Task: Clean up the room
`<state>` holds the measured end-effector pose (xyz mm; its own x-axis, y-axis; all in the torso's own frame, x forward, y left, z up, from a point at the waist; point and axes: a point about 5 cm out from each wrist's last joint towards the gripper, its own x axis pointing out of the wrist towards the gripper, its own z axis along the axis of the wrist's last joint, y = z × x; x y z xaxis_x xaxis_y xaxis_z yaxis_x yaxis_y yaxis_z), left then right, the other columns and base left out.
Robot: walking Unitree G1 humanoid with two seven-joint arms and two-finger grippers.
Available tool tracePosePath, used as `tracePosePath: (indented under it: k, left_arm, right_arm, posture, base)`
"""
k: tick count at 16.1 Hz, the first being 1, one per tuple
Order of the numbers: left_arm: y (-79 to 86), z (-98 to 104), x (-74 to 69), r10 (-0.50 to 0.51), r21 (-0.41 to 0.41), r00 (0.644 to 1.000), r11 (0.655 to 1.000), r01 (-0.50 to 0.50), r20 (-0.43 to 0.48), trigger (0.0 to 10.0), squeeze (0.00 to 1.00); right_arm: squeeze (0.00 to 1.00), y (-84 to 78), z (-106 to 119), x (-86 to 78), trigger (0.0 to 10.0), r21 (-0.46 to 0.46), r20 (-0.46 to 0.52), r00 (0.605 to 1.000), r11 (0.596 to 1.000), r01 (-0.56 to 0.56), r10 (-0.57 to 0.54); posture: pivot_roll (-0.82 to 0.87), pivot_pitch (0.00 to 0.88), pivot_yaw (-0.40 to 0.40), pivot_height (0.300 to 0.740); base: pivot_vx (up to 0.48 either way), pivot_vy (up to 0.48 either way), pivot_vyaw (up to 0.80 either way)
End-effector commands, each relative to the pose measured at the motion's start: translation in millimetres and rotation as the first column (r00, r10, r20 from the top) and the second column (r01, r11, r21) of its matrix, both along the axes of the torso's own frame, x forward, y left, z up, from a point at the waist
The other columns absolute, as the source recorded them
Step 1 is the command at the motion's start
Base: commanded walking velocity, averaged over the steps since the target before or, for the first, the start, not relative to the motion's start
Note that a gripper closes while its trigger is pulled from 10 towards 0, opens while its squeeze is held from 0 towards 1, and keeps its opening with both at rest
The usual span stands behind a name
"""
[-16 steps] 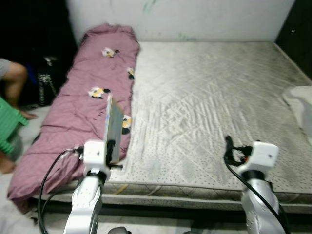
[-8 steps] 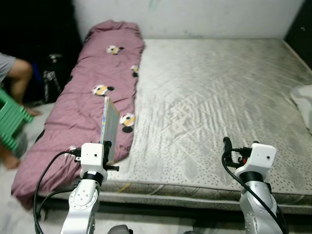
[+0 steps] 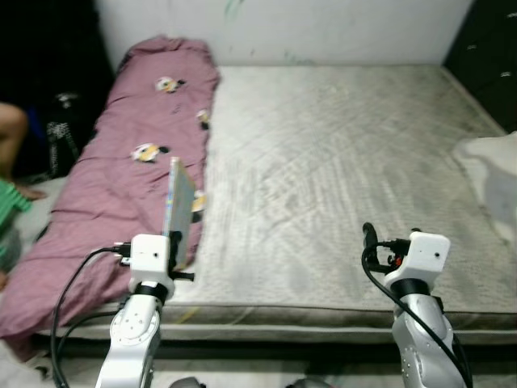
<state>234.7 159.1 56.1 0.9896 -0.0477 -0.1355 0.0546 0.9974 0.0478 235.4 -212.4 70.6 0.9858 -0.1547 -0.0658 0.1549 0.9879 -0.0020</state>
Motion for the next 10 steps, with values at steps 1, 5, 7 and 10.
tracePosePath:
  k: [1,5,7,10]
  left_arm:
    - [-4.8,12.0,4.1,-0.024,-0.014,0.998,1.000,0.025,0.060,10.0,0.00]
    - [-6.2,11.7,4.9,-0.027,-0.020,0.998,0.999,0.028,0.058,10.0,0.00]
    - [-6.7,11.5,4.9,-0.028,-0.021,0.998,0.999,0.029,0.058,10.0,0.00]
    - [-6.6,10.8,4.6,-0.029,-0.023,0.998,0.999,0.031,0.054,10.0,0.00]
  right_arm:
    - [0.00,-1.4,0.5,-0.5,10.0,-0.002,-0.006,1.000,1.000,0.003,-0.003]
    - [0.00,-0.1,0.7,1.6,10.0,-0.007,-0.009,1.000,1.000,-0.005,0.005]
    - [0.00,0.8,1.0,2.6,10.0,-0.007,-0.009,1.000,1.000,-0.008,0.008]
    - [0.00,1.4,1.8,3.7,10.0,-0.011,-0.007,1.000,1.000,-0.013,0.013]
  posture:
    - [-0.03,0.020,0.022,0.740]
    - [-0.03,0.021,0.018,0.740]
    - [-0.03,0.022,0.016,0.740]
    - [-0.03,0.023,0.017,0.740]
  base:
    - [0.000,-0.360,0.00]
    - [0.000,-0.382,0.00]
    - [0.000,-0.386,0.00]
    - [0.000,-0.386,0.00]
